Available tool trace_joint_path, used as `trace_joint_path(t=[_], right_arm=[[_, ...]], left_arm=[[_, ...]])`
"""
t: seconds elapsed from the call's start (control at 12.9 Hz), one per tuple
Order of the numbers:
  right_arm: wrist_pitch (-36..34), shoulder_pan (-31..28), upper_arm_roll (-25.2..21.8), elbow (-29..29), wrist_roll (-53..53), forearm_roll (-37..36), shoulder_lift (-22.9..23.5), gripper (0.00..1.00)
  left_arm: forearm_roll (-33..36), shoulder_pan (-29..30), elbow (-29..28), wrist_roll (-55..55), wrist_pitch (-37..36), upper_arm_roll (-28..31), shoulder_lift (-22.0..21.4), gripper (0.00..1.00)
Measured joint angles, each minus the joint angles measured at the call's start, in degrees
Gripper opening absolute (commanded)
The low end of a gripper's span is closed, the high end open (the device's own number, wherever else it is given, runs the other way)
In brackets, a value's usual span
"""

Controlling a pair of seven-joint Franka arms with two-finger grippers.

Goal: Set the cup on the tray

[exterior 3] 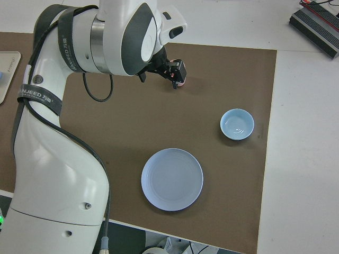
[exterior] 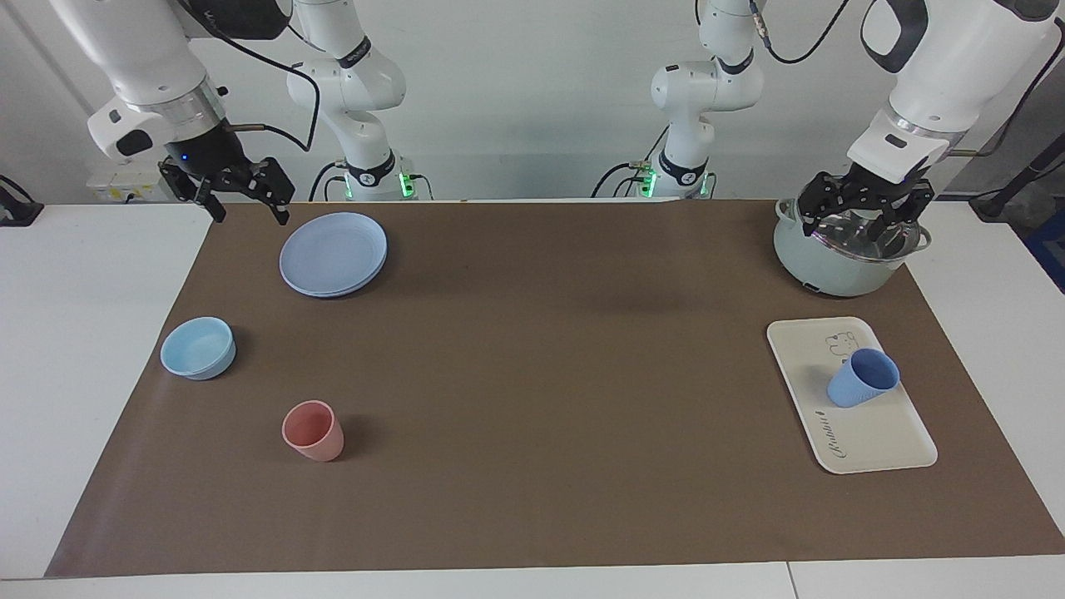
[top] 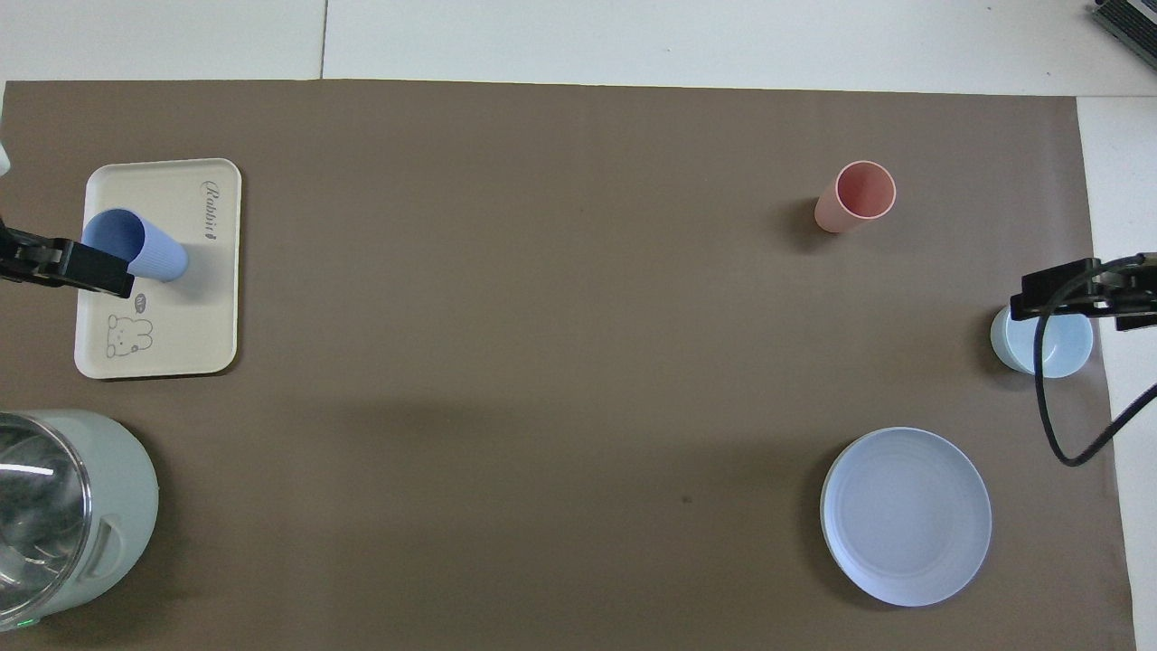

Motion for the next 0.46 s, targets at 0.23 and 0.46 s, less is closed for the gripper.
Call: trace_joint_path(t=[0.23, 0.46], right_arm=[[-0.6, -0.8, -0.1, 0.0, 0.2, 0.0, 0.8, 1.0], [-1.3, -0.7, -0.1, 0.0, 0.2, -0.2, 0.9, 1.0]], left_arm=[[0.0, 0.0, 0.0, 0.0, 0.0, 0.0, 0.0, 1.0], [0.0, 0.0, 0.0, 0.0, 0.0, 0.0, 0.0, 1.0]])
